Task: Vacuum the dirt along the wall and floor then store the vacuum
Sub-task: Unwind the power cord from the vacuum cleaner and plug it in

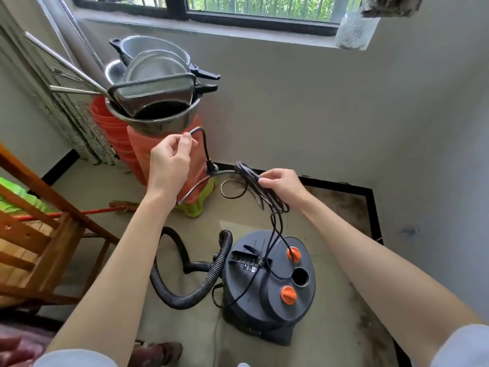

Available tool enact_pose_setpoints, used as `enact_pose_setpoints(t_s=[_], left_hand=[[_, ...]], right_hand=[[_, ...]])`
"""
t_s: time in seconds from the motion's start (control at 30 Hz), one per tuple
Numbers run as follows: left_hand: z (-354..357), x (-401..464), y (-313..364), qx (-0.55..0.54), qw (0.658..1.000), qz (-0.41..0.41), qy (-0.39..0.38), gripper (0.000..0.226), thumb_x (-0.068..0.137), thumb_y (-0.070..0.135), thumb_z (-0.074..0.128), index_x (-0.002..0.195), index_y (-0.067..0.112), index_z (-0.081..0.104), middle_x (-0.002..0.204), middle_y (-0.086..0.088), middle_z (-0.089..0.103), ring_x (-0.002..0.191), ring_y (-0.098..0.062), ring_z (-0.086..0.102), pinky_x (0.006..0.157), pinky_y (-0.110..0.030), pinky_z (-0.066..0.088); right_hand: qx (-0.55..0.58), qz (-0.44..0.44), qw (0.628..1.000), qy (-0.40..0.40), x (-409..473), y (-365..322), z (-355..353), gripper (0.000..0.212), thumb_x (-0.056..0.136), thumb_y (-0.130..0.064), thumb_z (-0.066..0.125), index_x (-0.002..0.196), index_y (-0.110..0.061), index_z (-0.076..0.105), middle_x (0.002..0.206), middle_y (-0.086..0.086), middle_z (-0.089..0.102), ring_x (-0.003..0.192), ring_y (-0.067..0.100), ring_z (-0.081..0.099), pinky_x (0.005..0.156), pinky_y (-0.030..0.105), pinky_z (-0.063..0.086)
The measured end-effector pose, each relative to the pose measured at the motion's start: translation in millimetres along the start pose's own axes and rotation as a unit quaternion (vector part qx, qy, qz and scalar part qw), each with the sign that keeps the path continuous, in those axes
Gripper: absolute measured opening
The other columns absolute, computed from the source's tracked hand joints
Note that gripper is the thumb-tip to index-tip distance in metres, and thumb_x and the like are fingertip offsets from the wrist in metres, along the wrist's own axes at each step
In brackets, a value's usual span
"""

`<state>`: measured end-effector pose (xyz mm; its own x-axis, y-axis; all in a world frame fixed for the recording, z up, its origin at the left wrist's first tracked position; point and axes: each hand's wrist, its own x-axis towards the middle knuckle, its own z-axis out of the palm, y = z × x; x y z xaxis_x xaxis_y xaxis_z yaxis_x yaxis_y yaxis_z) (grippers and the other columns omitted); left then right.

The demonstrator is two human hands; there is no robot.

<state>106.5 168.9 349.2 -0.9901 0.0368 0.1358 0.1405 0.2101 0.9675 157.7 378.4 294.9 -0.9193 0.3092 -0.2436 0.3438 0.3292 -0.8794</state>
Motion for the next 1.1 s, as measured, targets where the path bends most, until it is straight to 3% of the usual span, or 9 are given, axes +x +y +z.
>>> enact_pose_setpoints(t_s=[0.07,0.2,0.33,0.5,0.57,0.63,0.73,0.83,1.1], left_hand=[[-1,0,-1,-0.006,1.000,0.009,-0.006,0.026,0.098,0.031,0.044,0.078,0.025,0.060,0.047,0.010,0.038,0.045,-0.011,0.030,0.047,-0.024,0.026],[6,-6,1,-0.020,0.999,0.021,-0.040,0.025,0.100,0.028,0.044,0.081,0.022,0.058,0.049,0.008,0.036,0.041,-0.008,0.028,0.043,-0.022,0.024],[13,-14,9,-0.020,0.993,0.062,-0.099,0.022,0.100,0.025,0.044,0.083,0.021,0.057,0.043,0.014,0.040,0.038,-0.004,0.032,0.041,-0.016,0.026],[22,-29,22,0.060,0.969,0.155,-0.185,0.017,0.097,0.023,0.049,0.088,0.018,0.063,0.062,0.015,0.063,0.045,-0.009,0.042,0.044,-0.019,0.034],[24,-33,27,0.093,0.953,0.188,-0.216,0.013,0.095,0.023,0.054,0.089,0.019,0.065,0.077,-0.002,0.069,0.061,-0.022,0.056,0.060,-0.029,0.045],[23,-35,24,0.125,0.941,0.203,-0.241,0.005,0.090,0.024,0.061,0.087,0.021,0.065,0.073,-0.003,0.066,0.065,-0.019,0.057,0.068,-0.034,0.047],[15,-34,4,0.219,0.933,0.182,-0.219,0.006,0.083,0.026,0.070,0.084,0.025,0.064,0.068,0.008,0.060,0.065,-0.011,0.055,0.067,-0.034,0.049],[-2,-34,-12,0.298,0.935,0.138,-0.136,0.010,0.082,0.021,0.069,0.087,0.028,0.065,0.068,0.011,0.055,0.073,-0.021,0.058,0.069,-0.036,0.051],[-45,-24,-3,0.330,0.933,0.135,0.049,0.017,0.090,0.037,0.059,0.095,0.022,0.065,0.082,0.001,0.063,0.084,-0.028,0.062,0.073,-0.036,0.047]], right_hand=[[-0.004,-0.004,1.000,-0.019,-5,3,5,0.018,0.090,-0.012,0.066,0.107,-0.007,0.070,0.099,0.010,0.069,0.091,0.017,0.062,0.081,0.024,0.047],[-0.028,0.003,0.998,-0.055,-11,8,3,0.023,0.095,-0.017,0.059,0.115,-0.009,0.067,0.113,0.008,0.067,0.108,0.019,0.061,0.092,0.029,0.046],[0.155,0.052,0.986,-0.035,-15,-4,-4,0.033,0.103,-0.033,0.043,0.104,-0.009,0.066,0.105,0.006,0.069,0.100,0.022,0.064,0.092,0.037,0.050],[0.441,0.146,0.883,-0.074,-22,-30,-20,0.056,0.098,-0.051,0.044,0.115,0.001,0.051,0.102,0.015,0.069,0.093,0.023,0.066,0.078,0.036,0.056],[0.533,0.181,0.823,-0.083,-26,-38,-22,0.049,0.098,-0.042,0.051,0.112,0.004,0.045,0.100,0.018,0.067,0.092,0.026,0.065,0.077,0.039,0.056],[0.622,0.204,0.754,-0.056,-27,-43,-23,0.030,0.103,-0.026,0.046,0.097,0.003,0.050,0.086,0.015,0.063,0.080,0.025,0.062,0.071,0.040,0.055],[0.675,0.228,0.701,0.016,-26,-39,-26,0.036,0.104,-0.005,0.021,0.074,-0.008,0.040,0.047,0.005,0.038,0.038,0.016,0.040,0.036,0.022,0.044],[0.630,0.211,0.746,0.055,-31,-28,-29,0.035,0.101,-0.003,0.015,0.080,-0.004,0.043,0.034,-0.001,0.021,0.023,0.012,0.019,0.030,0.013,0.023],[0.431,0.160,0.883,0.092,-45,18,-50,0.031,0.108,-0.025,0.023,0.092,-0.010,0.045,0.037,-0.009,0.018,0.028,0.004,0.016,0.030,0.015,0.016]])
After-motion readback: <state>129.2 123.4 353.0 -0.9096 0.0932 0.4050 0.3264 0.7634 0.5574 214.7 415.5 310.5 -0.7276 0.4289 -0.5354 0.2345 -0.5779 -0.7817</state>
